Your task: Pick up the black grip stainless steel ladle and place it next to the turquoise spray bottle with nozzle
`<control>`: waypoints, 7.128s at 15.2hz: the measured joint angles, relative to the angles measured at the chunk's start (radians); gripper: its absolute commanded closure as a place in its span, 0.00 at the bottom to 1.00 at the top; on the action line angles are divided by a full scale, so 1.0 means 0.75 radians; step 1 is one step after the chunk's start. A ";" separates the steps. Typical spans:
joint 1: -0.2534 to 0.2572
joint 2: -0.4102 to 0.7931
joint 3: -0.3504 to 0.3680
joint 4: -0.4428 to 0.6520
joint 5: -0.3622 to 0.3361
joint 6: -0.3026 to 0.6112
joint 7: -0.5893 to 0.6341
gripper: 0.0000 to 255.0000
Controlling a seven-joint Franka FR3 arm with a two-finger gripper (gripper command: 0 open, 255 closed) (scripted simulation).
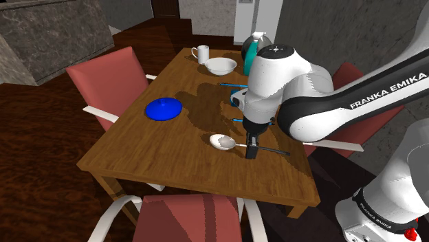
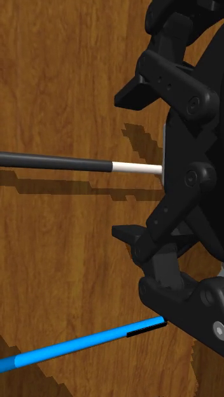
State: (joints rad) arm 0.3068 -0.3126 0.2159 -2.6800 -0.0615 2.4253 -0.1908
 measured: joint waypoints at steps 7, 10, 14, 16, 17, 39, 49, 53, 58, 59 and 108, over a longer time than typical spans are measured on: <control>-0.001 0.001 0.000 -0.001 -0.001 0.002 0.000 1.00; -0.001 0.001 0.000 -0.001 -0.001 0.002 0.000 1.00; -0.001 0.001 0.000 -0.001 -0.001 0.002 0.000 1.00; 0.003 -0.018 -0.003 0.009 0.006 -0.026 -0.006 1.00; 0.005 -0.034 -0.006 0.015 0.011 -0.047 -0.012 1.00; 0.026 -0.241 -0.045 0.259 0.053 -0.495 -0.081 1.00; 0.026 -0.279 -0.056 0.411 0.056 -0.684 -0.098 1.00; 0.025 -0.278 -0.059 0.482 0.055 -0.753 -0.103 1.00; 0.022 -0.275 -0.064 0.574 0.053 -0.842 -0.111 1.00; 0.021 -0.276 -0.066 0.590 0.053 -0.859 -0.114 1.00; -0.389 0.660 -0.753 1.847 0.122 -1.127 -1.175 1.00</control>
State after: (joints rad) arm 0.0149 0.1827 -0.3486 -1.2945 0.0299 1.5803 -1.0718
